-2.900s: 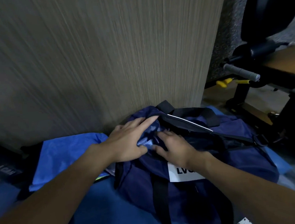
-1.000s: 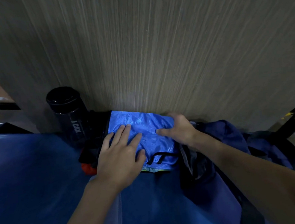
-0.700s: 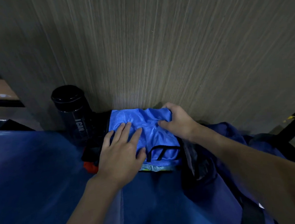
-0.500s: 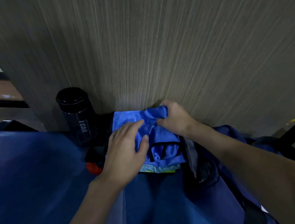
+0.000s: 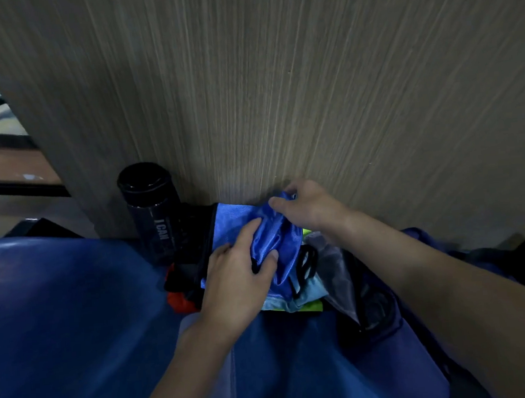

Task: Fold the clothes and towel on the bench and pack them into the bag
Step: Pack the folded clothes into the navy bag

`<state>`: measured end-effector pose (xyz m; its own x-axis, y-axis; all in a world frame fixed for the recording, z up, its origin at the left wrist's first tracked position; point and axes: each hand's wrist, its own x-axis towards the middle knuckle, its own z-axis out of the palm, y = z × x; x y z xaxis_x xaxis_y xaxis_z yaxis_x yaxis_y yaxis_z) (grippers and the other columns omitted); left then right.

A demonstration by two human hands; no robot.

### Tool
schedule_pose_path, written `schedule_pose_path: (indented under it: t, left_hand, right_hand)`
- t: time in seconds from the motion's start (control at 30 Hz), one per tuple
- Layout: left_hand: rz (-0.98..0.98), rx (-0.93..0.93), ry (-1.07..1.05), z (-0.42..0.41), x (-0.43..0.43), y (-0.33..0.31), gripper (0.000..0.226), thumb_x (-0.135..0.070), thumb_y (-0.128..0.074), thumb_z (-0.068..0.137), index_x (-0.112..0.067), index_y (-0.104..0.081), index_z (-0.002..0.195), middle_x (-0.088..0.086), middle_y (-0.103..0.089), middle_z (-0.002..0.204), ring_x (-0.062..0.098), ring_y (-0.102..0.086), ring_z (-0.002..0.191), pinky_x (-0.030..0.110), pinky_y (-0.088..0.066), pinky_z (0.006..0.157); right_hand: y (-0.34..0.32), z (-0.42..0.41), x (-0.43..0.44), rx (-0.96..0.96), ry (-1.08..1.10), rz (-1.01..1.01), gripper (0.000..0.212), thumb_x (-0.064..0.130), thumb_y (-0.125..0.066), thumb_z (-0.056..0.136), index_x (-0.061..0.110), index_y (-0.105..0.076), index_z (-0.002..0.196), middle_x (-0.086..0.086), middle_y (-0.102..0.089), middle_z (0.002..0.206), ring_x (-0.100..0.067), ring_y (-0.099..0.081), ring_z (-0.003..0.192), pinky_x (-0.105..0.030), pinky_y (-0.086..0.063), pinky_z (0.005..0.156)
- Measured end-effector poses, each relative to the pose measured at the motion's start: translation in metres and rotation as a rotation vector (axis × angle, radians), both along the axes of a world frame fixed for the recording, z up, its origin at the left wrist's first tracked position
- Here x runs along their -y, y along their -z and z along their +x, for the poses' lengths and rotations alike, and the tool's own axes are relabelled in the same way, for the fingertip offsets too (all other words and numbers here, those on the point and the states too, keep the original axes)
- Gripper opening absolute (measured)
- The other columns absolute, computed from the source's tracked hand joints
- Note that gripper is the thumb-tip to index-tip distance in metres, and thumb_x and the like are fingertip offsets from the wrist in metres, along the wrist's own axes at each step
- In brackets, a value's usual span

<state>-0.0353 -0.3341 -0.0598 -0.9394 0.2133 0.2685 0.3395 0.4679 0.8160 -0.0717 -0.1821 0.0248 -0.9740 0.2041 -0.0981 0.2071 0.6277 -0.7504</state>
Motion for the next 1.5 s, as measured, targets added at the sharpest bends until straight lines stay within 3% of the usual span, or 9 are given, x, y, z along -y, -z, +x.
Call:
schedule_pose_path:
  t: [0.2, 0.5, 0.63, 0.87, 1.03, 1.13, 1.2, 1.3, 1.5]
  left_hand:
    - [-0.04, -0.011, -0.047, 0.002, -0.004, -0.007, 0.054, -0.051, -0.045, 0.097, -0.022, -0.05, 0.143, -0.002, -0.06, 0.058, 0.013, -0.056, 0.076, 0.046, -0.042, 0.105]
    - [-0.292, -0.007, 0.193, 0.014, -0.008, -0.012, 0.061, -0.057, -0.014, 0.098, -0.035, -0.029, 0.153, -0.016, -0.061, 0.081, -0.009, -0.044, 0.126, 0.035, 0.008, 0.122]
    - [-0.495, -0.011, 0.282, 0.013, -0.007, -0.01, 0.076, -0.065, 0.007, 0.088, -0.044, -0.04, 0.145, -0.021, -0.044, 0.148, 0.005, -0.018, 0.149, 0.047, 0.017, 0.119]
    - [-0.702, 0.051, 0.322, 0.009, -0.007, -0.009, 0.065, -0.063, 0.004, 0.094, -0.05, -0.043, 0.137, -0.011, -0.011, 0.165, 0.015, 0.012, 0.152, 0.056, 0.025, 0.112]
    - [-0.59, 0.006, 0.276, 0.009, -0.005, -0.009, 0.076, -0.068, 0.008, 0.088, -0.047, -0.054, 0.127, -0.018, -0.031, 0.157, 0.009, -0.004, 0.152, 0.051, 0.022, 0.116]
    - [-0.169, -0.016, 0.149, 0.007, -0.005, -0.013, 0.066, -0.063, -0.006, 0.09, -0.041, -0.061, 0.118, -0.024, -0.059, 0.118, -0.007, -0.043, 0.125, 0.043, -0.009, 0.122]
    - [0.17, 0.035, 0.021, 0.005, -0.003, -0.018, 0.038, -0.055, -0.028, 0.096, -0.04, -0.062, 0.101, -0.012, -0.067, 0.098, 0.001, -0.058, 0.101, 0.029, -0.041, 0.102]
    - [0.405, 0.127, -0.08, 0.002, -0.003, -0.029, 0.016, -0.041, -0.051, 0.1, -0.034, -0.065, 0.101, -0.009, -0.068, 0.091, -0.003, -0.062, 0.088, 0.012, -0.044, 0.077]
    - [0.303, 0.2, -0.109, -0.004, 0.011, -0.026, 0.078, -0.022, -0.076, 0.084, -0.032, -0.03, 0.146, -0.013, -0.065, 0.106, -0.007, -0.065, 0.085, 0.007, -0.047, 0.066]
  right_hand:
    - [0.013, 0.001, -0.014, -0.111, 0.16, 0.241, 0.028, 0.046, -0.045, 0.095, 0.026, -0.057, 0.081, -0.006, -0.065, 0.103, -0.03, -0.058, 0.105, -0.052, -0.045, 0.098]
    - [0.02, 0.015, -0.037, 0.09, 0.003, -0.046, 0.012, 0.03, -0.067, 0.092, 0.02, -0.065, 0.086, 0.001, -0.067, 0.081, -0.01, -0.064, 0.073, -0.019, -0.051, 0.062]
    - [0.03, 0.013, -0.046, 0.135, 0.075, -0.089, 0.014, 0.017, -0.077, 0.083, 0.008, -0.069, 0.091, -0.005, -0.067, 0.08, -0.013, -0.062, 0.065, -0.021, -0.05, 0.056]
    - [0.023, 0.004, -0.053, -0.025, 0.063, 0.099, 0.008, 0.011, -0.073, 0.083, 0.015, -0.067, 0.085, -0.004, -0.068, 0.082, -0.016, -0.066, 0.076, -0.031, -0.055, 0.071]
    - [0.013, 0.002, -0.046, -0.102, -0.125, 0.324, 0.007, 0.016, -0.064, 0.09, 0.019, -0.059, 0.086, 0.002, -0.063, 0.08, -0.015, -0.062, 0.079, -0.02, -0.044, 0.059]
    - [0.004, -0.001, -0.035, -0.123, -0.098, 0.259, 0.005, 0.013, -0.063, 0.088, 0.012, -0.058, 0.09, -0.003, -0.062, 0.077, -0.018, -0.062, 0.071, -0.018, -0.042, 0.046]
    - [0.001, -0.004, -0.024, -0.092, -0.041, 0.151, 0.007, 0.01, -0.061, 0.087, 0.01, -0.055, 0.089, -0.007, -0.058, 0.07, -0.018, -0.058, 0.056, -0.021, -0.04, 0.034]
    - [-0.002, -0.008, 0.0, -0.015, 0.039, -0.111, 0.017, 0.0, -0.055, 0.089, 0.012, -0.046, 0.08, -0.01, -0.052, 0.065, -0.015, -0.053, 0.04, -0.022, -0.041, 0.029]
    - [-0.003, -0.013, 0.046, 0.093, 0.051, -0.621, 0.016, -0.002, -0.055, 0.094, 0.009, -0.043, 0.097, -0.011, -0.053, 0.087, -0.021, -0.066, 0.064, -0.037, -0.06, 0.054]
